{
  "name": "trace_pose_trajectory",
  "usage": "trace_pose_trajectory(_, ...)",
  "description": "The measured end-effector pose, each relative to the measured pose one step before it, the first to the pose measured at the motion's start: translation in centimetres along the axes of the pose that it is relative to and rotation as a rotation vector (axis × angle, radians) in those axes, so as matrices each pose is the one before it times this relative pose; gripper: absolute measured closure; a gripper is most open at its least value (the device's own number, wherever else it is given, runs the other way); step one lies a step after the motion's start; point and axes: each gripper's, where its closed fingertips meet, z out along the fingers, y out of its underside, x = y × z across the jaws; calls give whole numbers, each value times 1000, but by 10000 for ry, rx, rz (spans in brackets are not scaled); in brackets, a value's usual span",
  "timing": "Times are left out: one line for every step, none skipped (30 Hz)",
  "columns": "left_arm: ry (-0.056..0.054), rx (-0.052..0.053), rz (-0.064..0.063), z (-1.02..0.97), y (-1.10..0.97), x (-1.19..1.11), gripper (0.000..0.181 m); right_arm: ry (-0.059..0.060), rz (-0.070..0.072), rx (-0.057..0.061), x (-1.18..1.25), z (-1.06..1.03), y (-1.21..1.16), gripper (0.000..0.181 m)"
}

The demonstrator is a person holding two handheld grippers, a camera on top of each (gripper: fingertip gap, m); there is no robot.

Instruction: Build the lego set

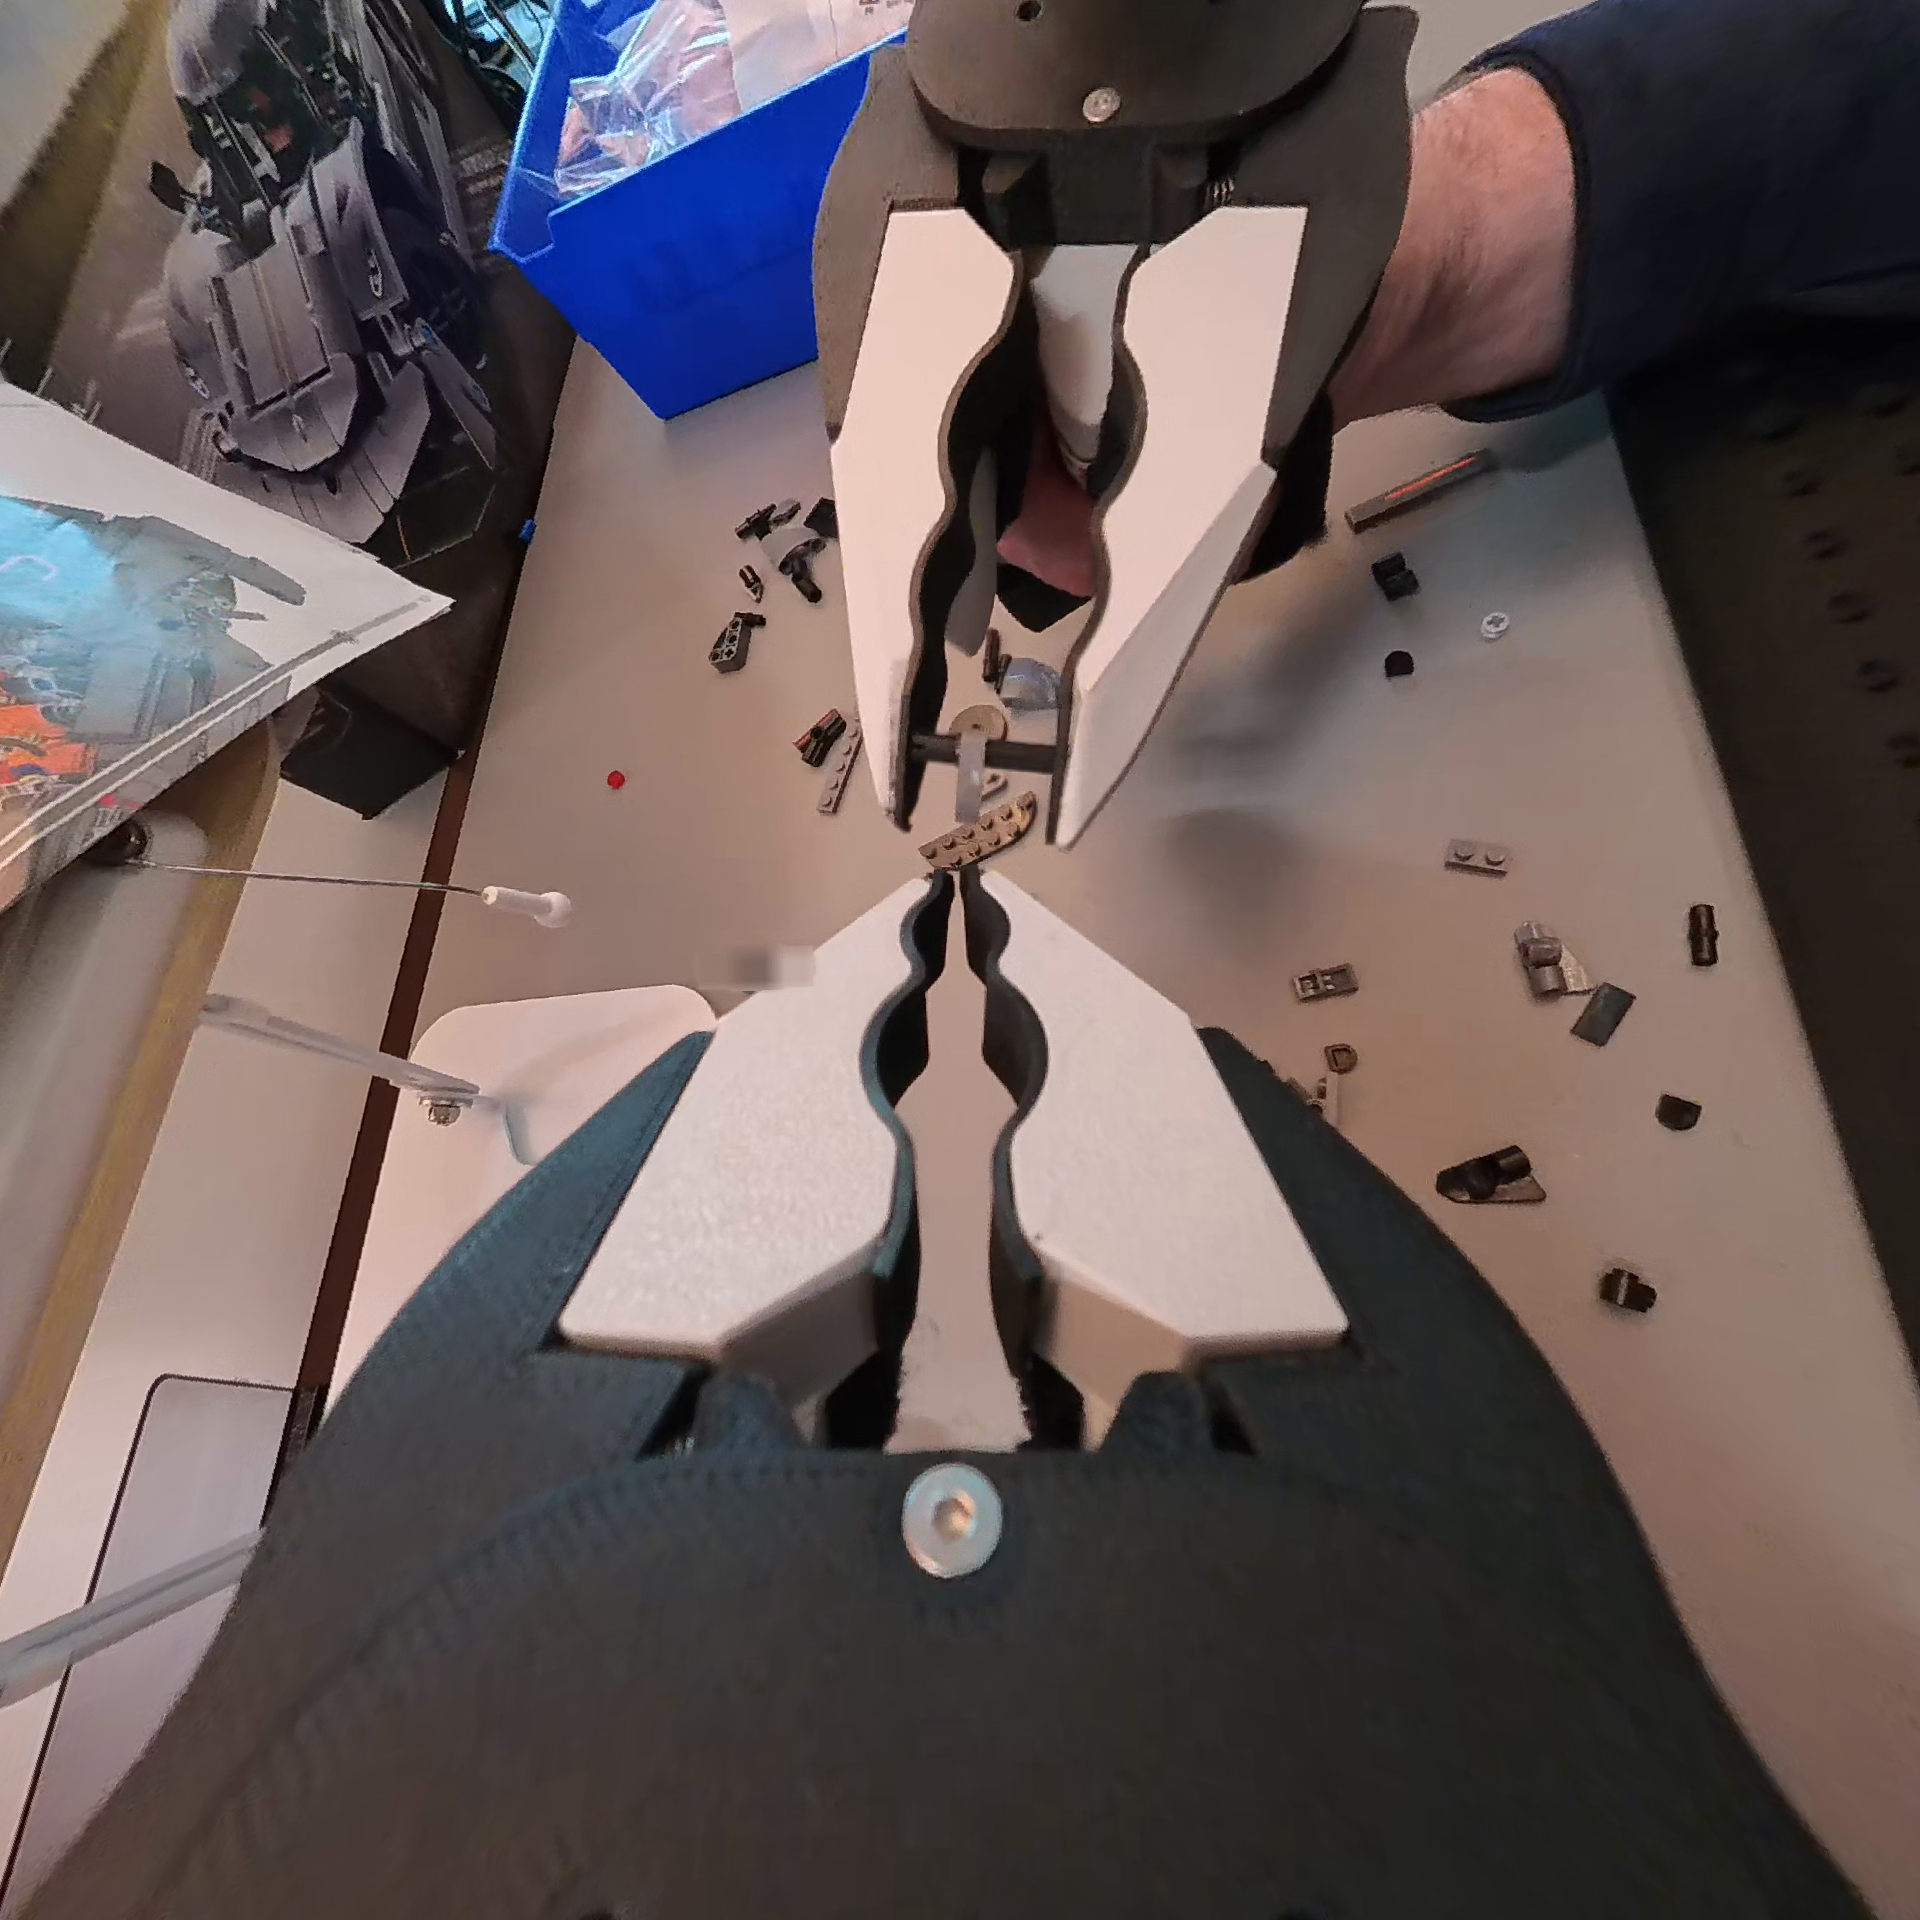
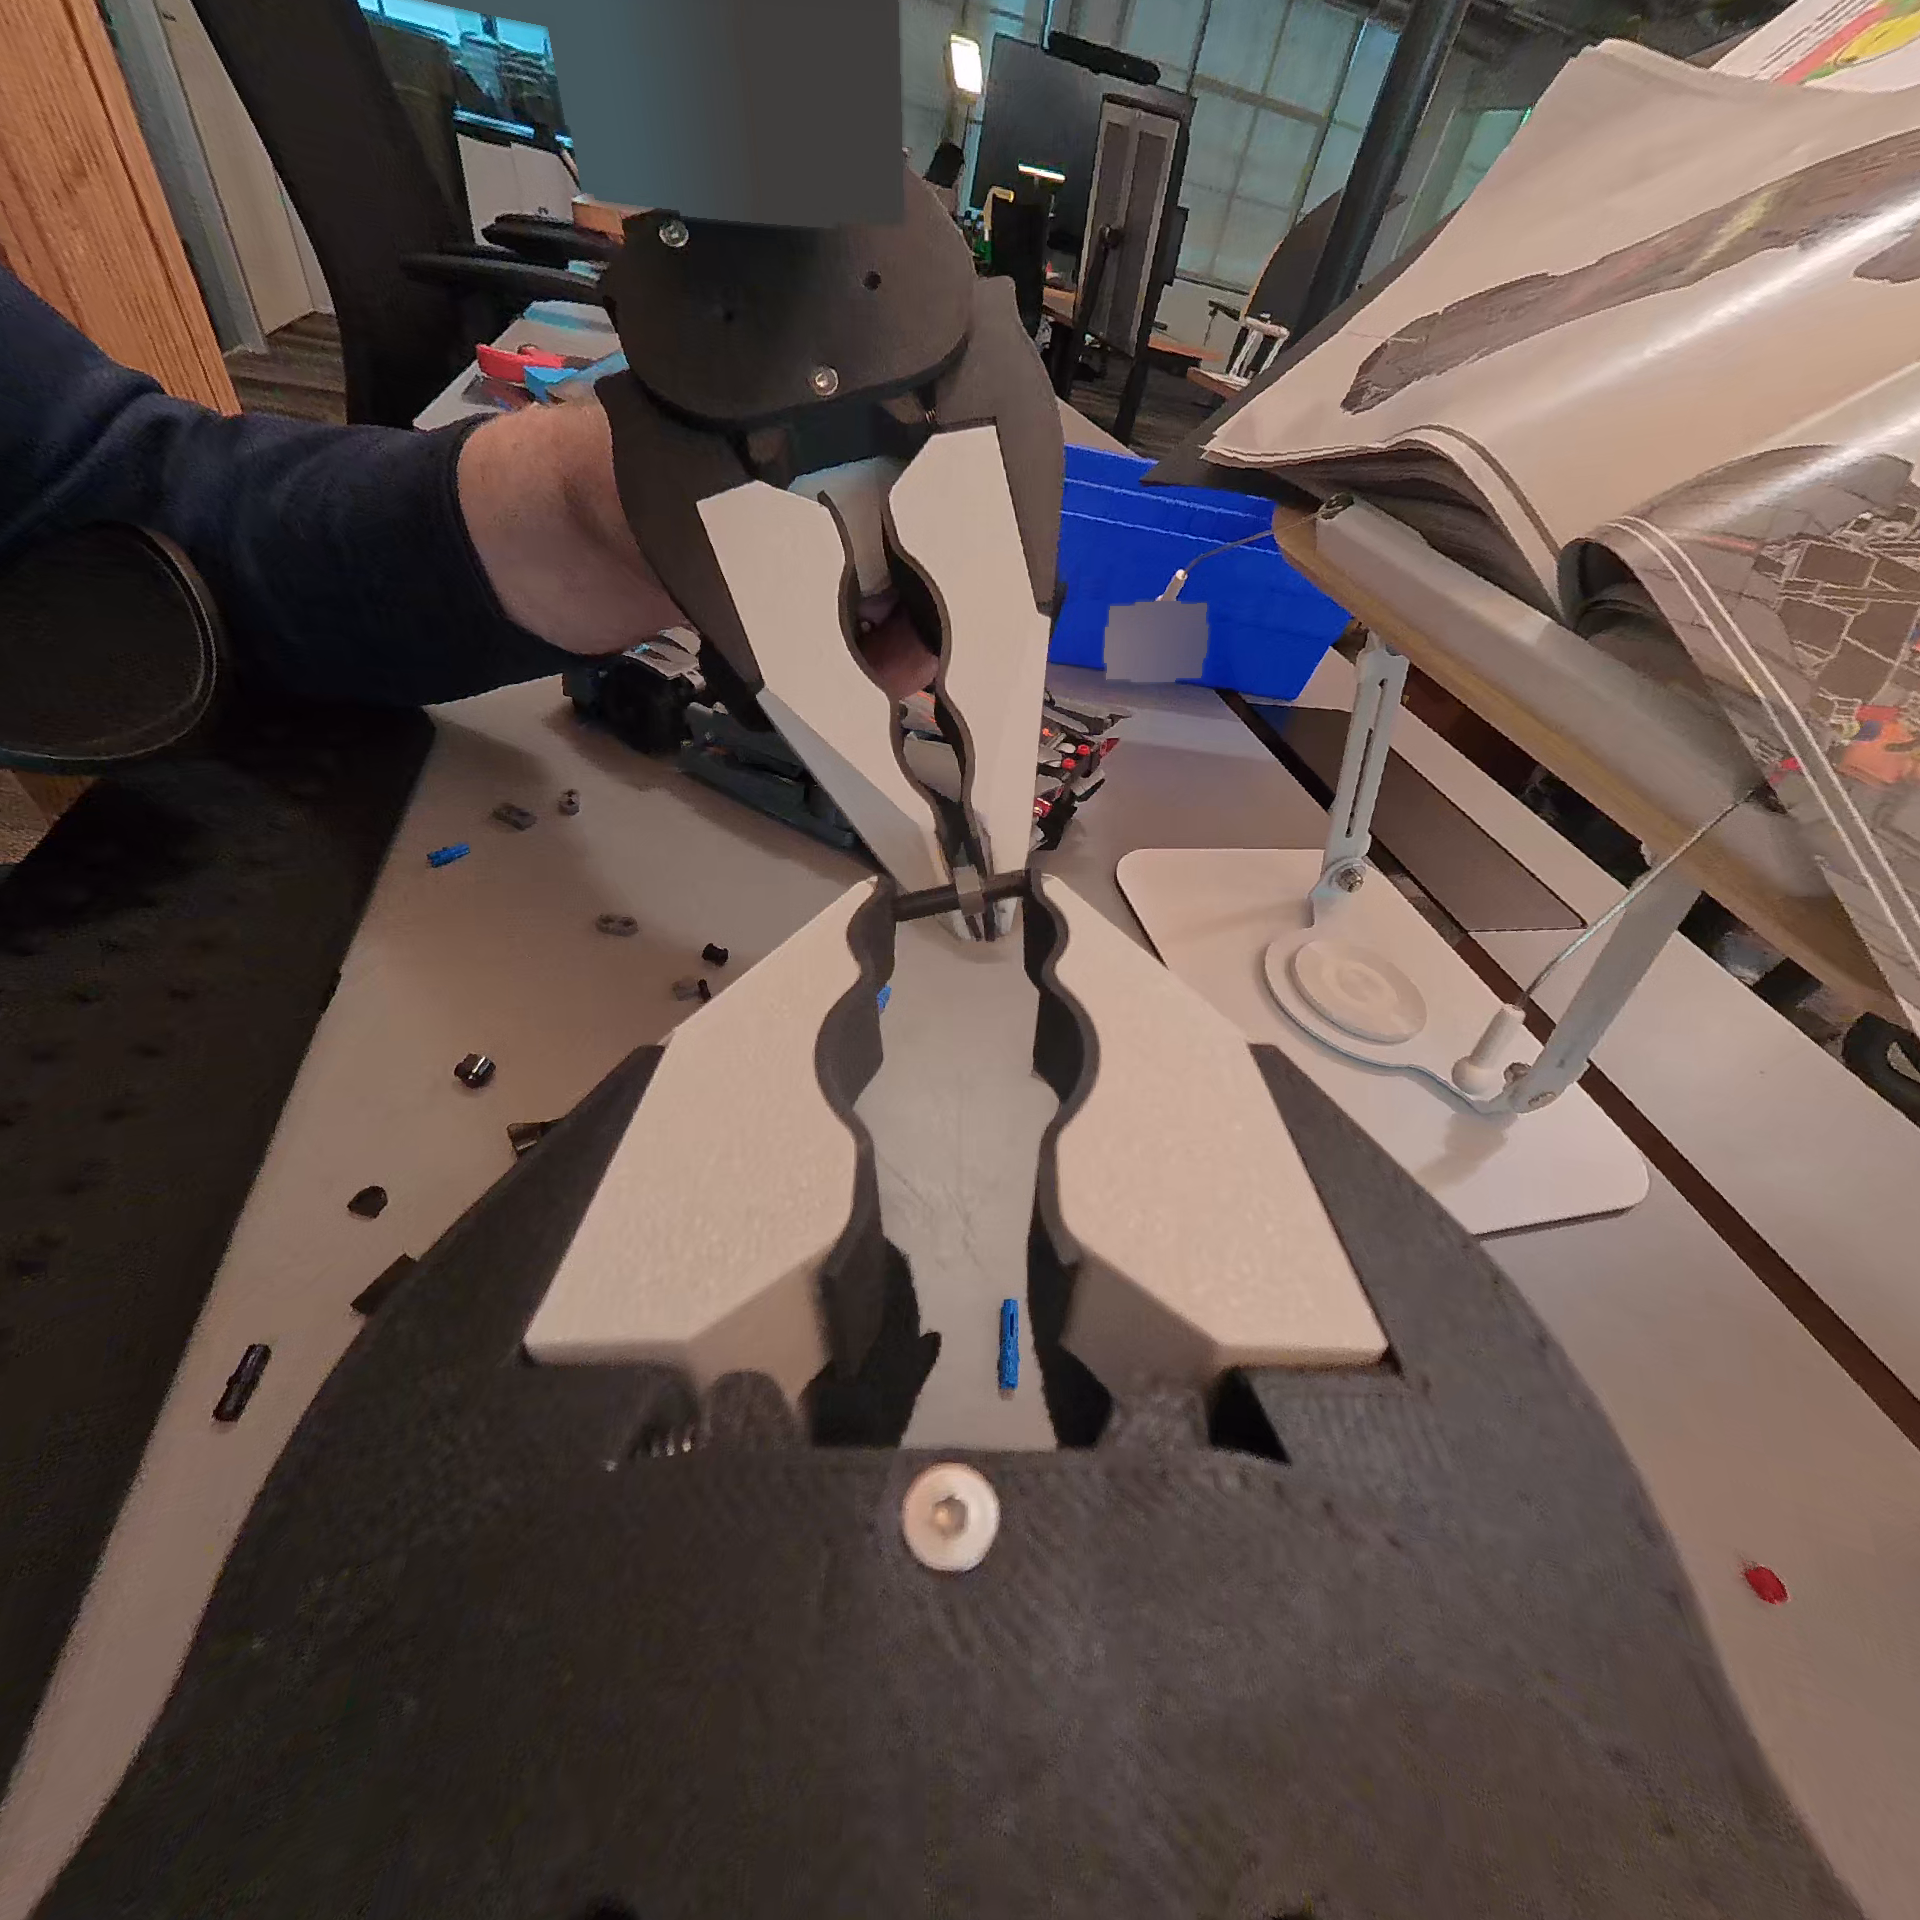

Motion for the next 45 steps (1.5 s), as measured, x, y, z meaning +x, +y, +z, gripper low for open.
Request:
trace_pose_trajectory(30, -11, 6, 71, 21, 68, 181, 12, -22, 5, -29, 44, -36, 159)
trace_pose_trajectory(4, -23, 14, 66, 43, 38, 181, 15, -23, 9, -19, 33, -59, 159)
trace_pose_trajectory(1, -1, 9, 41, 10, 23, 181, 0, -16, 8, -34, 6, -41, 159)
trace_pose_trajectory(22, 17, -7, 29, -22, 32, 181, -5, -6, 3, -19, 6, -28, 159)
trace_pose_trajectory(17, 13, -10, 4, 4, 22, 181, -2, -1, -1, -10, -3, -10, 159)
trace_pose_trajectory(1, -3, -6, 0, 16, -24, 181, 0, -3, -7, 10, -12, 24, 159)
trace_pose_trajectory(-8, -12, 3, -14, 40, -22, 181, -2, 1, -17, 3, 0, 34, 159)
trace_pose_trajectory(9, 6, -4, -4, 8, -6, 181, -5, 12, -27, 16, 10, 70, 159)
trace_pose_trajectory(22, 28, -20, -21, -32, 9, 181, -4, 17, -29, 20, 23, 92, 159)
trace_pose_trajectory(30, 12, -8, 21, -6, 32, 181, -5, 14, -31, 20, 22, 95, 159)
trace_pose_trajectory(43, -23, 19, 38, 55, 80, 181, -6, 6, -29, 12, 34, 97, 159)
trace_pose_trajectory(34, -35, 34, 47, 65, 73, 181, -6, 5, -18, 7, 20, 74, 159)
trace_pose_trajectory(-13, -25, 17, 29, 35, 7, 181, 4, 10, -9, 22, 13, 44, 159)
trace_pose_trajectory(-1, -7, 2, 7, -5, 9, 181, 18, 2, -3, 47, 17, 36, 159)
trace_pose_trajectory(10, 27, 1, -20, -50, 19, 181, 13, 3, -5, 31, 12, 27, 159)
trace_pose_trajectory(-2, 31, -5, -31, -56, 2, 181, 12, 10, -3, 25, 14, 25, 159)
trace_pose_trajectory(-45, 4, -10, -27, -13, -78, 181, 13, 10, 8, 30, 0, 4, 159)
trace_pose_trajectory(-15, -6, -14, -24, 10, -39, 181, 3, 9, 18, 18, 5, -20, 159)
trace_pose_trajectory(14, 15, -11, -15, -7, 10, 180, 0, 10, 17, 1, 5, -11, 159)
trace_pose_trajectory(-17, 30, -3, -21, -31, -35, 180, 13, 3, 9, 25, 8, -11, 159)
trace_pose_trajectory(-10, -2, -16, -18, 6, -40, 180, 30, -10, 6, 37, 14, -2, 159)
trace_pose_trajectory(-13, -28, -11, -9, 60, -46, 180, 31, -11, 7, 34, -9, -20, 159)
trace_pose_trajectory(-28, -17, 3, -28, 47, -64, 180, 42, -11, 16, 63, -13, -40, 159)
trace_pose_trajectory(-39, -15, -8, -40, 52, -97, 180, 70, -19, 29, 101, -35, -54, 159)
trace_pose_trajectory(-17, -4, -30, -39, 49, -95, 179, 88, -25, 36, 125, -45, -83, 159)
trace_pose_trajectory(-5, 18, -34, -40, 16, -70, 179, 92, -32, 32, 135, -56, -66, 159)
trace_pose_trajectory(-19, 19, -22, -35, 26, -73, 179, 94, -53, 27, 134, -53, -64, 159)
trace_pose_trajectory(-33, 3, -26, -25, 39, -106, 179, 103, -67, 25, 128, -70, -66, 159)
trace_pose_trajectory(-23, 9, -21, -11, 30, -82, 179, 90, -67, 13, 110, -51, -64, 159)
trace_pose_trajectory(-12, 46, -5, -30, -48, -34, 179, 70, -68, 0, 67, -31, -45, 159)
trace_pose_trajectory(4, 62, -7, -13, -63, -6, 179, 49, -66, -1, 16, -18, -61, 159)
trace_pose_trajectory(-13, 50, -9, 14, -64, -18, 178, 45, -64, 4, 10, -15, -69, 159)
trace_pose_trajectory(2, 41, 7, 31, -51, 11, 178, 39, -64, 4, -1, -14, -60, 160)
trace_pose_trajectory(21, 83, 36, 31, -129, 79, 178, 1, -42, -17, -37, 10, -18, 159)
trace_pose_trajectory(-35, 104, 32, 32, -169, 17, 177, -29, -18, -17, -63, 21, 10, 159)
trace_pose_trajectory(-77, 53, -4, 25, -114, -84, 176, -36, 1, 4, -66, 22, -2, 159)
trace_pose_trajectory(-40, 43, -9, 56, -102, -26, 176, -36, 14, 25, -71, 25, -38, 159)
trace_pose_trajectory(-26, 35, 17, 54, -59, 15, 176, -37, 16, 37, -86, 41, -59, 160)
trace_pose_trajectory(-33, 56, 45, 45, -104, 29, 176, -43, 21, 27, -89, 46, -45, 159)
trace_pose_trajectory(-50, 68, 36, 49, -115, 0, 175, -57, 18, 14, -112, 58, -21, 159)
trace_pose_trajectory(-5, 74, 12, 25, -148, 63, 175, -57, 4, 12, -122, 63, -24, 159)
trace_pose_trajectory(55, 98, -4, -19, -174, 116, 176, -58, 11, 38, -130, 39, -65, 159)
trace_pose_trajectory(4, 59, 6, -33, -66, -12, 177, -43, 33, 37, -66, 5, -65, 159)
trace_pose_trajectory(-56, 81, 33, -68, -91, -89, 177, -10, 35, 18, 7, -3, -33, 159)
trace_pose_trajectory(23, 81, 29, -43, -102, 42, 178, -12, 39, 31, 2, -13, -38, 159)
